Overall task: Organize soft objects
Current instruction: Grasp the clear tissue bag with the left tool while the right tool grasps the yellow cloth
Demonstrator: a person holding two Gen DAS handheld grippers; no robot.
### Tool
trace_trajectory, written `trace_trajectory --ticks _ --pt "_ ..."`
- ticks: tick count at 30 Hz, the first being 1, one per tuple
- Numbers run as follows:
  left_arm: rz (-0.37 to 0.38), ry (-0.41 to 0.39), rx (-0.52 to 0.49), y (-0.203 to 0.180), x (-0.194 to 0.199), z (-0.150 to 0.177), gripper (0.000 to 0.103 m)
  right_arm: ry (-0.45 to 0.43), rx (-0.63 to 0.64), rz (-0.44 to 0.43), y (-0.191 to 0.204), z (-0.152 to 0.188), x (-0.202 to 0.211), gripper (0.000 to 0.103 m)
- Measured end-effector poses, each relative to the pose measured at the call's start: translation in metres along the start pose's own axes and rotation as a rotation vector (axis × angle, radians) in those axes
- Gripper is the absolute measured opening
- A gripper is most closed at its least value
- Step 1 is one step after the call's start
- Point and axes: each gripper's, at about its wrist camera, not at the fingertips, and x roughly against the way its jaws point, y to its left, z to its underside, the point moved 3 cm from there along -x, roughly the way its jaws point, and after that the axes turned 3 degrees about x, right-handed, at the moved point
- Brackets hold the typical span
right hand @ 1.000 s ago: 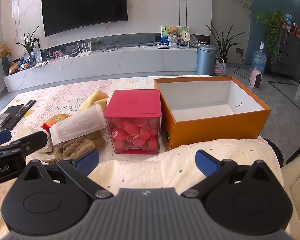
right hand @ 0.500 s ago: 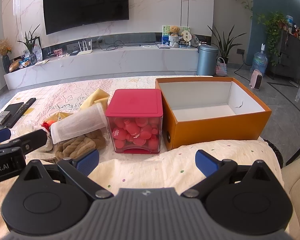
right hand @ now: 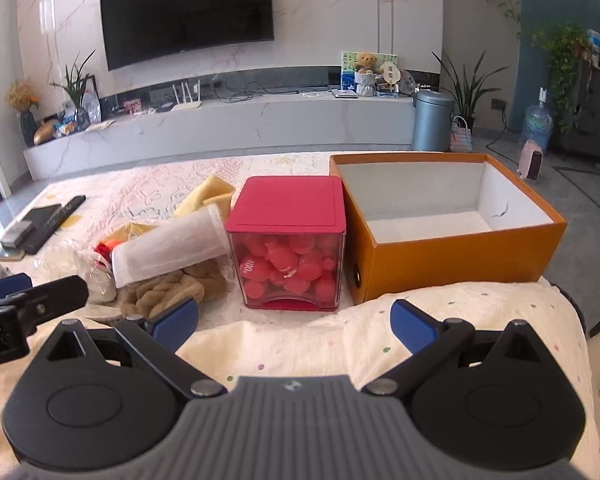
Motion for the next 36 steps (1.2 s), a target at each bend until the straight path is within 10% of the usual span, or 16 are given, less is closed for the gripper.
trace_trajectory --ticks 15,36 --pt "-0.063 0.053 -0.067 0.033 -0.020 0.004 0.089 0.088 0.042 -0.185 0.034 -0.005 -0.052 0.063" --pt "-0.289 0.028 -0.024 0.084 -0.039 -0.031 0.099 0.099 0.095 -0.323 0.101 -0.045 -0.116 0.088"
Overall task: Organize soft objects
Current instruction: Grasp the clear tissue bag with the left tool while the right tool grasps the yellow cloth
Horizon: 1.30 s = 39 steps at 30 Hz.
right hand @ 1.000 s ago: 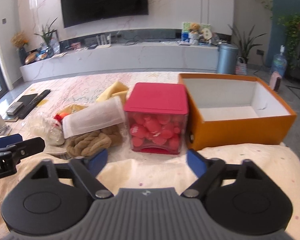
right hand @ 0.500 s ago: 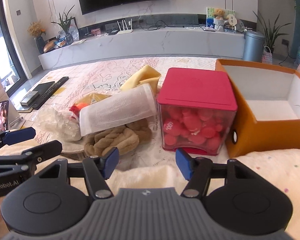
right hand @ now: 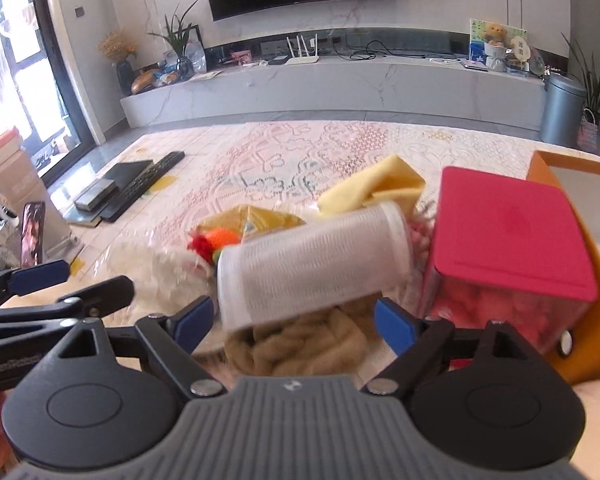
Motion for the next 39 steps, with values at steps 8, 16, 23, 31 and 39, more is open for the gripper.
trace_trajectory --ticks 8,16,23,31,39 --pt "0.139 -0.014 -0.179 -0.033 -0.011 -0.021 0.093 -0.035 0.038 0.064 -0.012 -0.023 0.009 0.088" --pt "0.306 0.052 -0.323 -0.087 -0.058 -0.024 0.095 -0.039 0.044 0.168 -0.054 -0.034 0.022 0.077" --pt "0.339 0.123 -0.406 -0.120 -0.102 -0.010 0.095 -0.063 0.038 0.195 -0.066 -0.049 0.021 0.078" --pt "0.346 0.199 -0.319 -0.106 -0.121 -0.016 0.030 -0.054 0.101 0.209 -0.068 -0.059 0.004 0.082" --pt "0.338 0.180 -0.188 -0.079 -0.098 -0.042 0.001 -0.051 0.134 0.202 -0.071 -0.071 -0.009 0.083"
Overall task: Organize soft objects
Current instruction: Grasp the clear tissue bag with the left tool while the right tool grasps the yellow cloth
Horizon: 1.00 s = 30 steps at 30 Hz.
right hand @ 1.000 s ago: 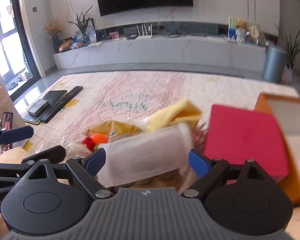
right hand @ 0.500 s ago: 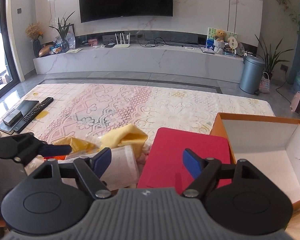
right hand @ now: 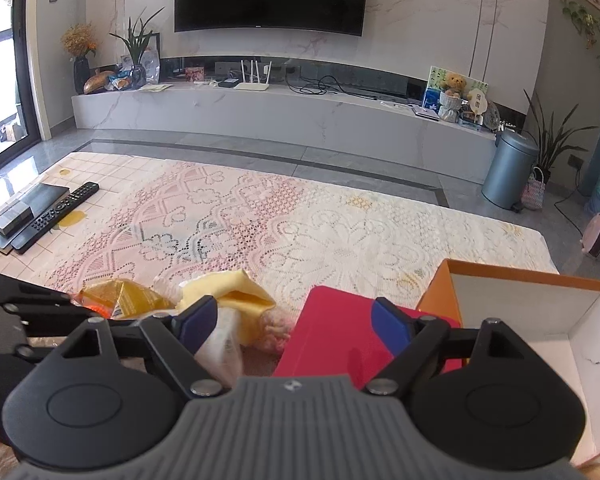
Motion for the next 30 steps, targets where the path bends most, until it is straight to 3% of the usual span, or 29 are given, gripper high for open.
trace_trajectory --ticks 11,18,20,24,30 --pt "-0.130 -0.043 0.105 0.037 0.024 -0.013 0.001 0.008 0.182 -0.080 0.025 -0.018 -0.027 0.085" --pt "-0.169 -0.025 0.166 0.049 0.015 -0.006 0.001 0.047 0.197 -0.137 0.051 -0.027 -0.063 0.081" --pt "-0.167 -0.023 0.176 0.051 0.015 -0.004 0.001 0.064 0.208 -0.150 0.056 -0.025 -0.076 0.070" --pt "-0.168 -0.026 0.187 0.048 0.020 -0.001 0.001 0.096 0.207 -0.145 0.059 -0.018 -0.084 0.011" --pt "-0.149 -0.064 0.185 0.036 0.034 -0.003 0.001 0.033 0.158 -0.164 0.051 -0.018 -0.043 0.004"
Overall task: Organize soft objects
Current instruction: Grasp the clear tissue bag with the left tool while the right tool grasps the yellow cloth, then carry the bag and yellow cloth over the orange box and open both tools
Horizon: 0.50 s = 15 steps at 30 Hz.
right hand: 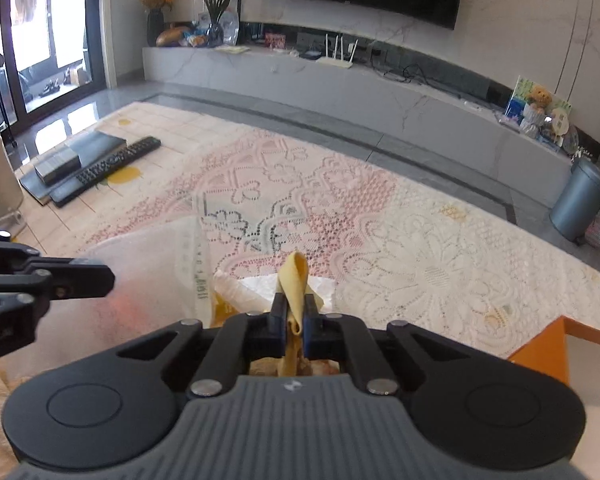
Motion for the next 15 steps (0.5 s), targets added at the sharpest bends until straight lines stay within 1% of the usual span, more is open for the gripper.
trace_trajectory --ticks 3,8,11,15 --pt "0.011 -0.034 -0.009 -0.010 0.015 -0.004 0.000 -0.040 -0.026 -0.002 -0.004 -0.001 0.029 0.004" --pt "0.030 -0.095 -0.032 -0.028 0.045 -0.013 0.001 -0.103 -0.046 0.019 -0.014 -0.001 0.078 0.004" --pt "0.040 -0.126 -0.053 -0.041 0.062 -0.015 0.000 -0.146 -0.058 0.042 -0.021 0.004 0.107 0.004" --pt "0.059 -0.171 -0.096 -0.064 0.080 -0.017 0.000 -0.183 -0.084 0.070 -0.035 0.014 0.141 0.004"
